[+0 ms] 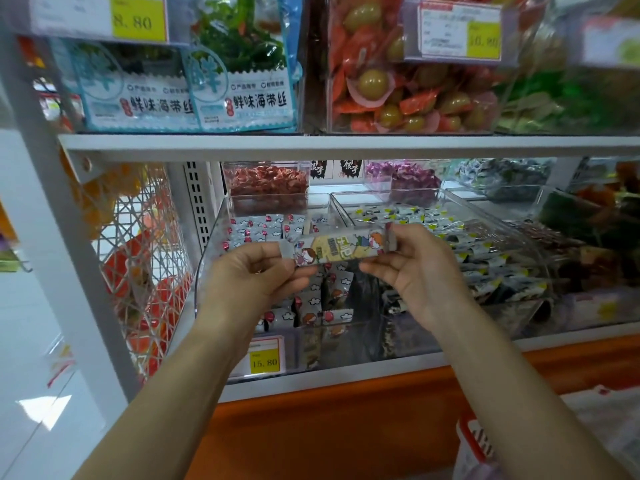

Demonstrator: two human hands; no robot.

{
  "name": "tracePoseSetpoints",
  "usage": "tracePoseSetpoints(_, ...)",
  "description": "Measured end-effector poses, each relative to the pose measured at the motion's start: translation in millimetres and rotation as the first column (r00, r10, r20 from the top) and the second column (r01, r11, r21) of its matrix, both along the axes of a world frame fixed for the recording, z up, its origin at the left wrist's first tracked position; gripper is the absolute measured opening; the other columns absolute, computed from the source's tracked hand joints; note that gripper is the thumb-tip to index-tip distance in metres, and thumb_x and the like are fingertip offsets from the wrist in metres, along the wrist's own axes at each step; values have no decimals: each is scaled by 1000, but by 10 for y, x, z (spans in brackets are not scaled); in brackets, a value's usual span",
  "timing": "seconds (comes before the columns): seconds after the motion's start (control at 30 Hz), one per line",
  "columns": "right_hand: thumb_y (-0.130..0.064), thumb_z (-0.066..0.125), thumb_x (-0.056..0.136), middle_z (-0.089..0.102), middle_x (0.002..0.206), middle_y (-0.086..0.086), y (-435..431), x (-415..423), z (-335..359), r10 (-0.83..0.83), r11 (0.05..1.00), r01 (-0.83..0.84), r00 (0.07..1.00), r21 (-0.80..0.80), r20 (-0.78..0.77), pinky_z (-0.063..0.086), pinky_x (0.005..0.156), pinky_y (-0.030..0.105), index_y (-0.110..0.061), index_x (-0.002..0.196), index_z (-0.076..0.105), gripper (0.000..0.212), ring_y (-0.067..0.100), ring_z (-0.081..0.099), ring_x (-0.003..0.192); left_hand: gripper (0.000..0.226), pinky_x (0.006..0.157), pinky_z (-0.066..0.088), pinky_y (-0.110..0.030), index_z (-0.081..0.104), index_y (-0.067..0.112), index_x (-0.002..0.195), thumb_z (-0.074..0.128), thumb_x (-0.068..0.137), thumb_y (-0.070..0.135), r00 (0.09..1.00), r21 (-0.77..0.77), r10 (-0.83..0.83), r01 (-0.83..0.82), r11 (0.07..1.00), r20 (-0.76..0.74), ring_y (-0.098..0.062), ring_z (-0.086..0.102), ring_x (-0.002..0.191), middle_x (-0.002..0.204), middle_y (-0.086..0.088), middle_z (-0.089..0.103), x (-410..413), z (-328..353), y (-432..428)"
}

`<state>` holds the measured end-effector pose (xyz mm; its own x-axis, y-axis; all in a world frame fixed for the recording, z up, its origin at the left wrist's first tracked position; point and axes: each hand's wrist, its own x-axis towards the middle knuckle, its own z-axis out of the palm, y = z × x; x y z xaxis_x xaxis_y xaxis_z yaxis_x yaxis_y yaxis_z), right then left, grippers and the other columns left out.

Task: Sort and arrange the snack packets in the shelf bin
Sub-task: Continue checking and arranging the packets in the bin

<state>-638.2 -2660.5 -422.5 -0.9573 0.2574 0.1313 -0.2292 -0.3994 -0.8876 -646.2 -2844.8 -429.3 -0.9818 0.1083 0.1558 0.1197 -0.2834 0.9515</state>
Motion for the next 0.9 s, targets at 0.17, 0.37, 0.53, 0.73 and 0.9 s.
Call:
tracePoseSetpoints(0.17,-15,63,86,67,80,2,23,22,-30,-31,962,42,999,270,-45,57,62,27,-12,84,70,8,12,66,62,16,59,56,-21,59,4,90,49,90,-8,999,-53,-18,17,998,-27,-22,72,81,84,-6,68,-7,0,-3)
tracePoseSetpoints(0.37,-2,58,88,70,96,7,38,16,-63,64,914,-23,994,405,-86,55,69,22,-18,92,72,21,15,69,87,24,64,57,-23,57,12,105,64,82,12,999,-132,-49,47,990,-18,-19,71,82,99,-9,68,-5,17,-16)
tracePoseSetpoints(0.53,-13,69,81,73,84,-6,38,3,-78,23,842,54,990,536,-136,57,72,30,-29,78,75,17,14,69,86,30,69,53,-15,60,15,116,60,87,10,993,-242,-30,2,970,-110,-14,71,82,103,-3,67,16,16,-12)
tracePoseSetpoints(0.73,-18,70,80,67,66,3,50,-4,-88,-138,780,221,973,585,-184,57,66,36,-20,63,70,17,22,65,69,26,69,52,-12,64,28,102,64,84,10,969,-400,-92,-6,917,-227,-7,69,81,93,10,69,53,32,-14)
tracePoseSetpoints(0.9,-15,69,82,62,63,-12,-30,47,-71,-117,650,314,941,692,-318,43,56,8,-23,67,67,17,-4,57,59,10,78,57,-36,62,15,91,66,83,19,987,-402,-24,-42,915,-158,-24,66,88,98,-8,63,14,-1,28)
